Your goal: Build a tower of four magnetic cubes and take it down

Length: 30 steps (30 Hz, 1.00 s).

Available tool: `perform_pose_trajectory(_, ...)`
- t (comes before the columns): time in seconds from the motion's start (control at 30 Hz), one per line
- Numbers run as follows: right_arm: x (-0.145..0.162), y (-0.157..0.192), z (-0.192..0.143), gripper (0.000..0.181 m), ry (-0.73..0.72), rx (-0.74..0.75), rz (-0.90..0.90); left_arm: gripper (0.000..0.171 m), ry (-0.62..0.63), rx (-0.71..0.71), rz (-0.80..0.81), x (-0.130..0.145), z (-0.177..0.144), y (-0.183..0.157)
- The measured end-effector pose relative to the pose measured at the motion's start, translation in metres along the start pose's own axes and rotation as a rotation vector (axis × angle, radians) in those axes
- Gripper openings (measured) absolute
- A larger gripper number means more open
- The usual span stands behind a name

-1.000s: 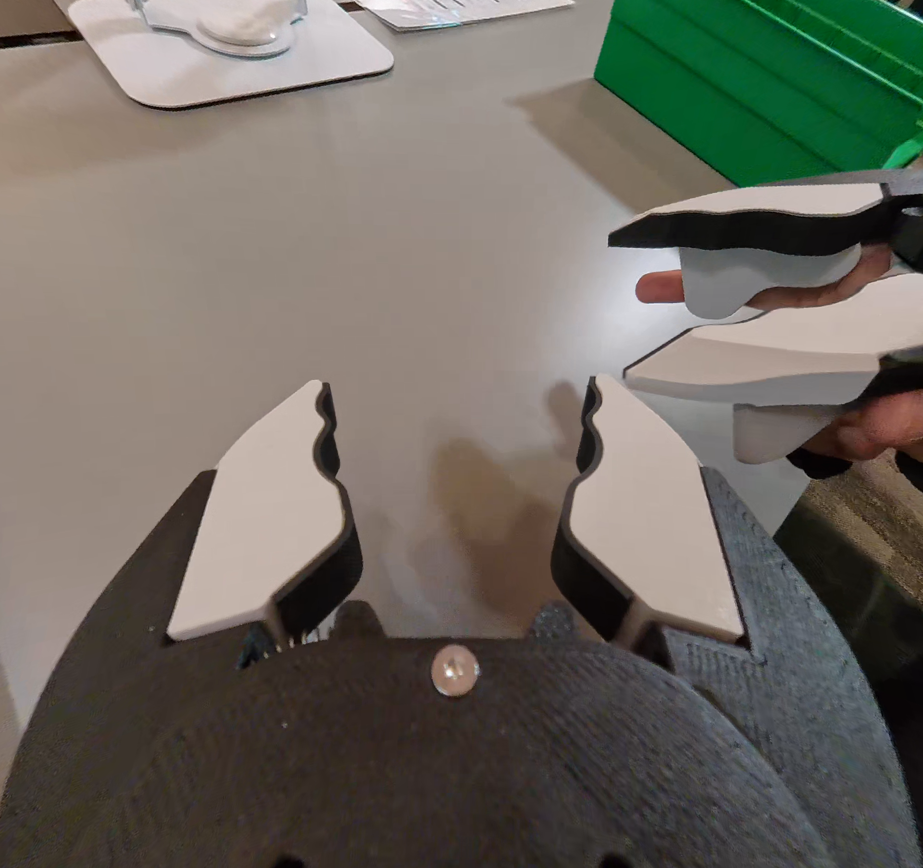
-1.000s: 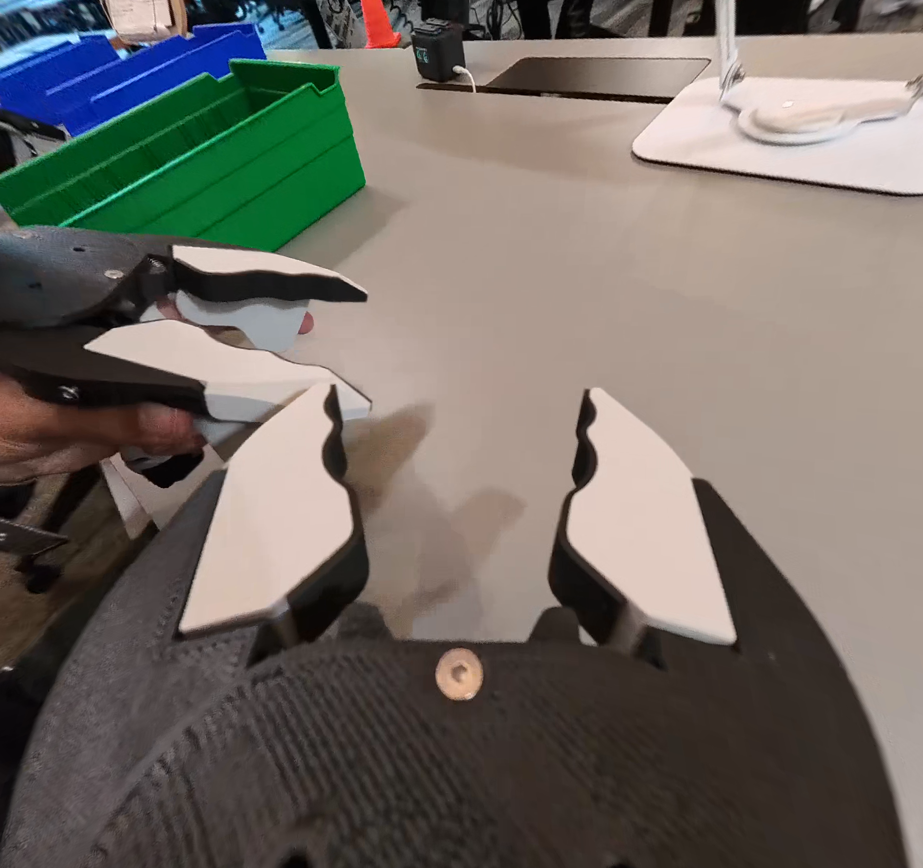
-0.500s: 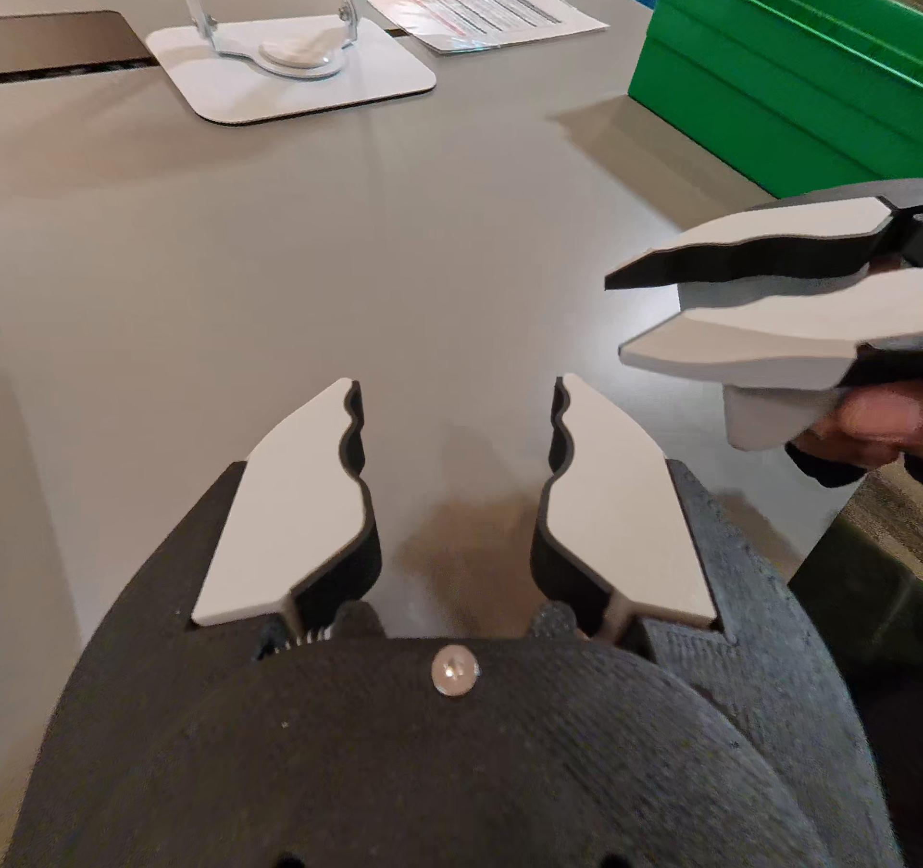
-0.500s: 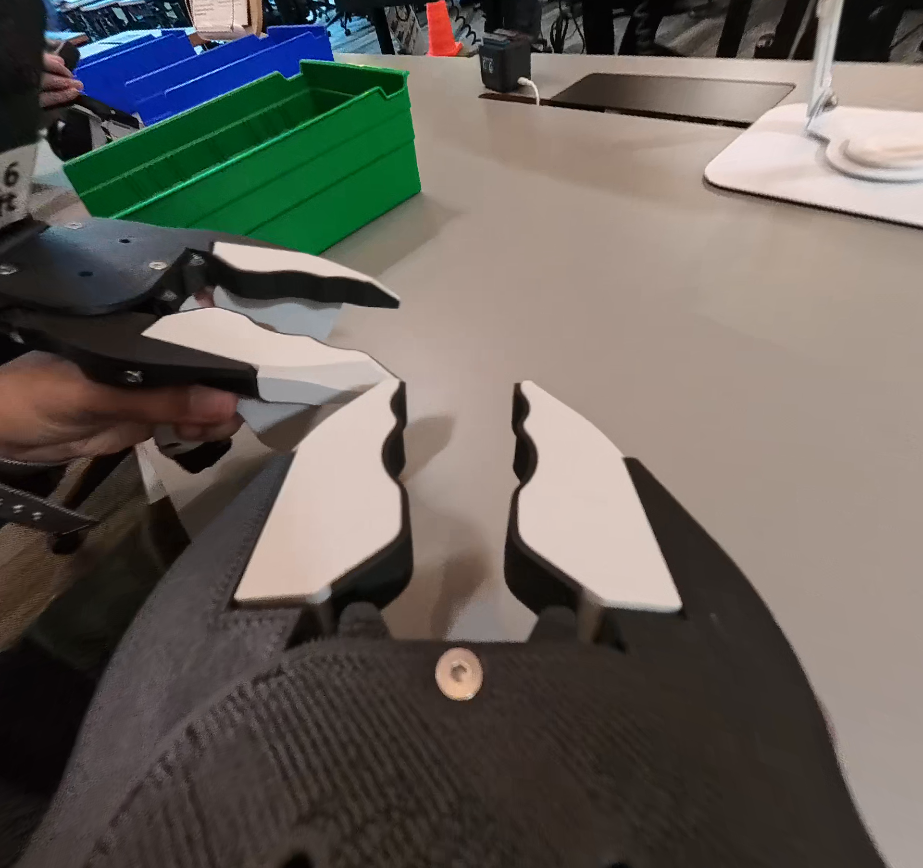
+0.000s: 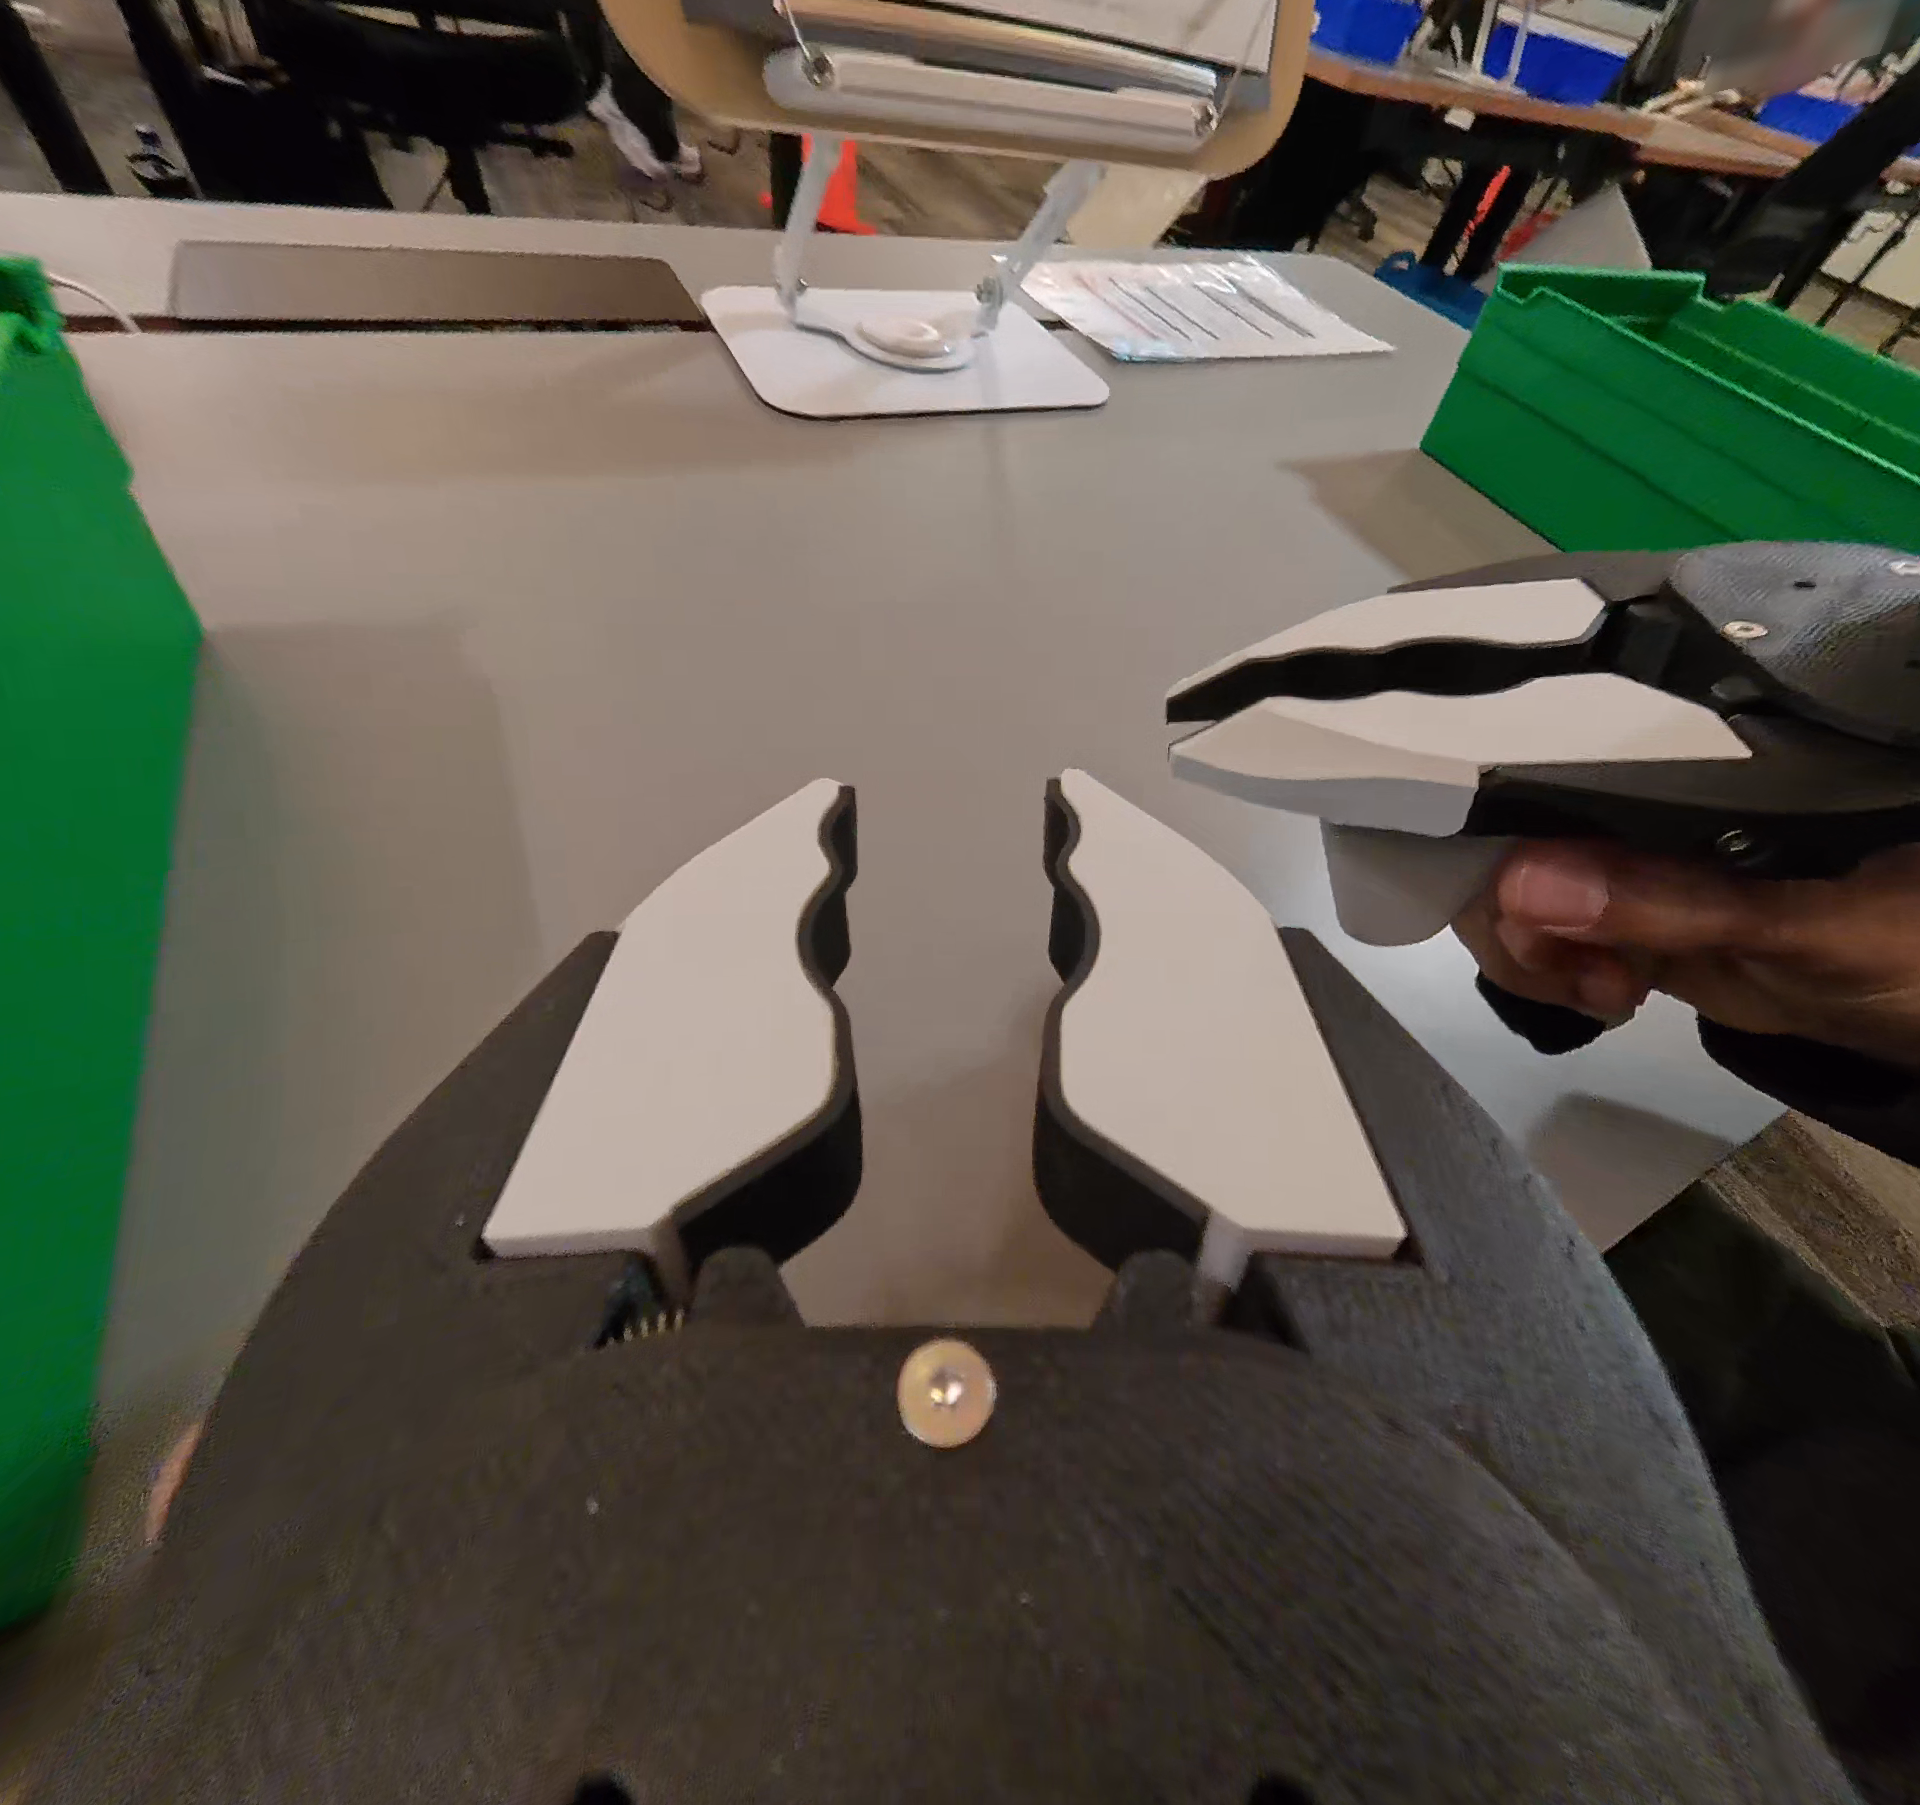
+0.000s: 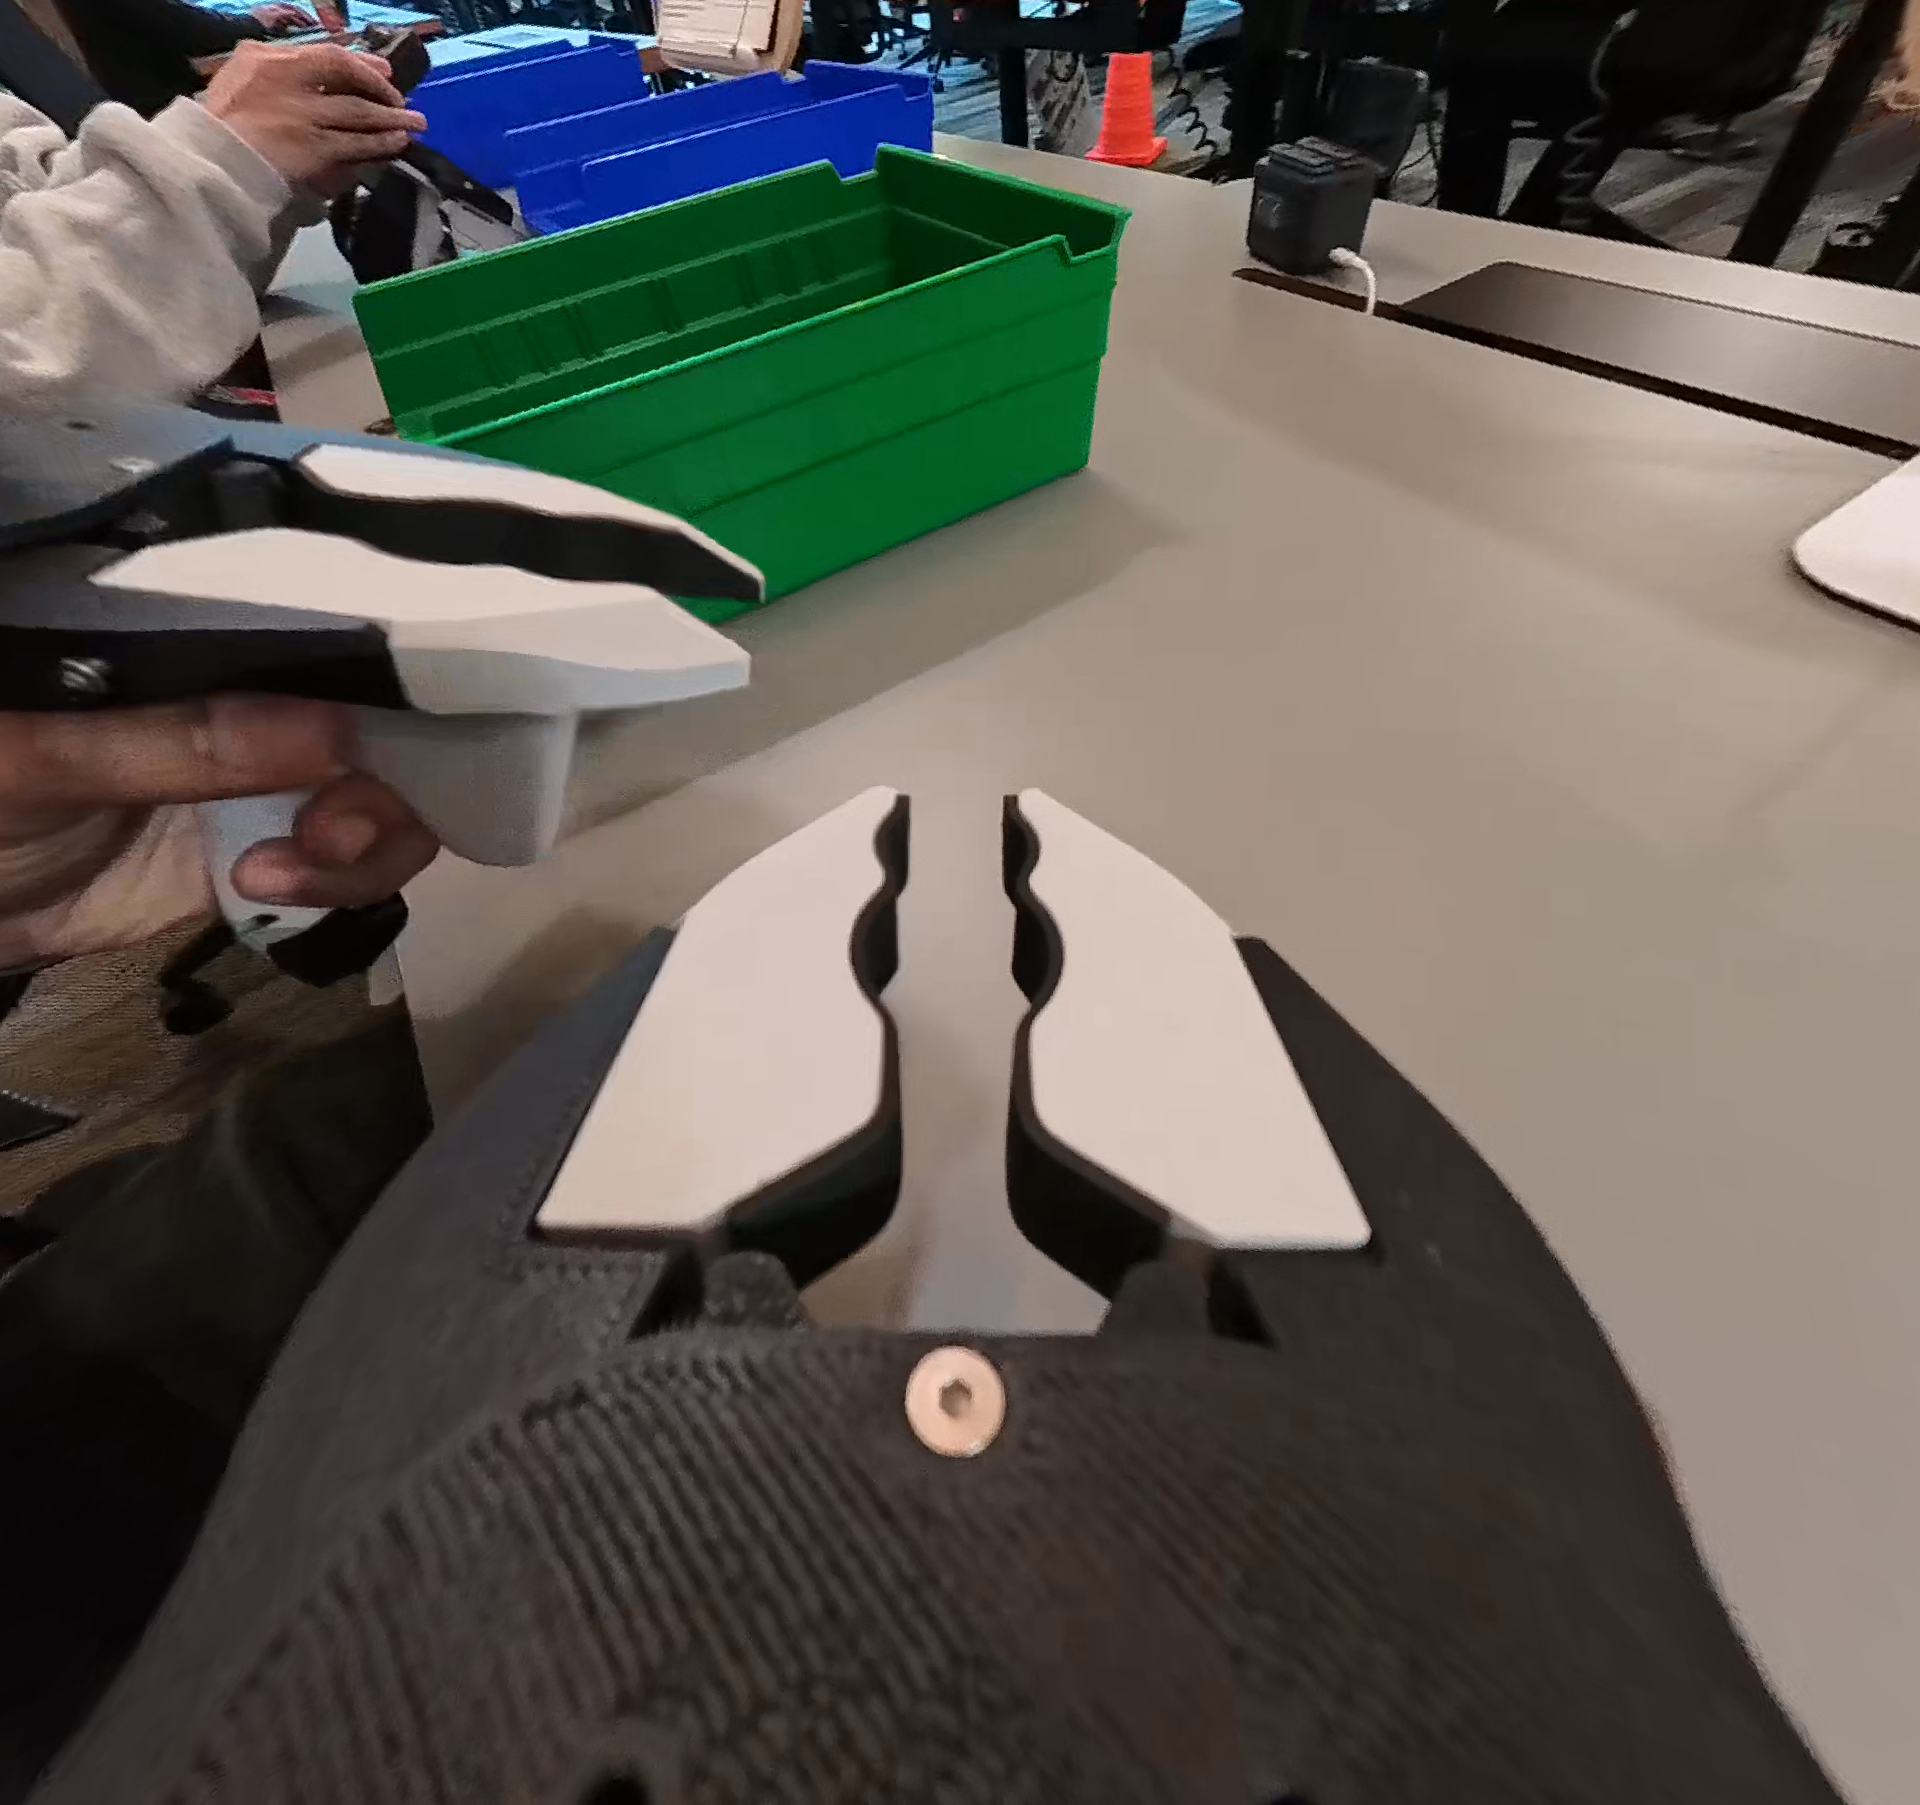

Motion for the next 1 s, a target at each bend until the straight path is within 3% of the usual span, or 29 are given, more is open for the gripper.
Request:
perform_pose_trajectory(0.13,0.004,0.004,0.007,0.049,0.029,-0.03,0.018,0.053,-0.158,0.046,-0.064,-0.03,-0.023,0.0)
perform_pose_trajectory(0.2,0.007,0.006,0.009,0.056,0.046,-0.041,0.021,0.057,-0.23,0.043,-0.097,-0.042,-0.033,0.004)
perform_pose_trajectory(0.37,0.01,0.002,0.007,0.06,0.053,-0.015,0.008,0.072,-0.14,-0.031,-0.06,-0.029,-0.028,0.022)
perform_pose_trajectory(0.43,0.011,-0.003,0.004,0.059,0.053,0.005,0.004,0.078,-0.144,-0.117,-0.013,-0.041,-0.041,0.045)
perform_pose_trajectory(0.57,0.012,-0.011,-0.005,0.058,0.044,0.035,0.033,0.074,-0.189,-0.347,0.035,-0.072,-0.108,0.129)
perform_pose_trajectory(0.63,0.012,-0.02,-0.01,0.056,0.029,0.081,0.033,0.058,-0.081,-0.266,-0.016,-0.06,-0.119,0.152)
perform_pose_trajectory(0.7,0.013,-0.031,-0.015,0.056,0.029,0.13,0.008,0.062,0.131,-0.205,-0.065,-0.025,-0.116,0.168)
perform_pose_trajectory(0.8,0.012,-0.042,-0.025,0.055,0.021,0.189,-0.021,0.063,0.356,-0.222,0.03,0.02,-0.106,0.181)
perform_pose_trajectory(1.0,0.006,-0.053,-0.041,0.055,-0.034,0.245,-0.009,0.067,0.541,-0.195,0.138,0.051,-0.084,0.188)
Point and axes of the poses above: each gripper's, where its closed fingertips meet, z out along the fingers, x out of its underside, y = z × x across the jaws, the point moved 1 cm from there along -z, back along the fingers, and after that the axes turned 9 degrees about z, right-handed, at the moved point
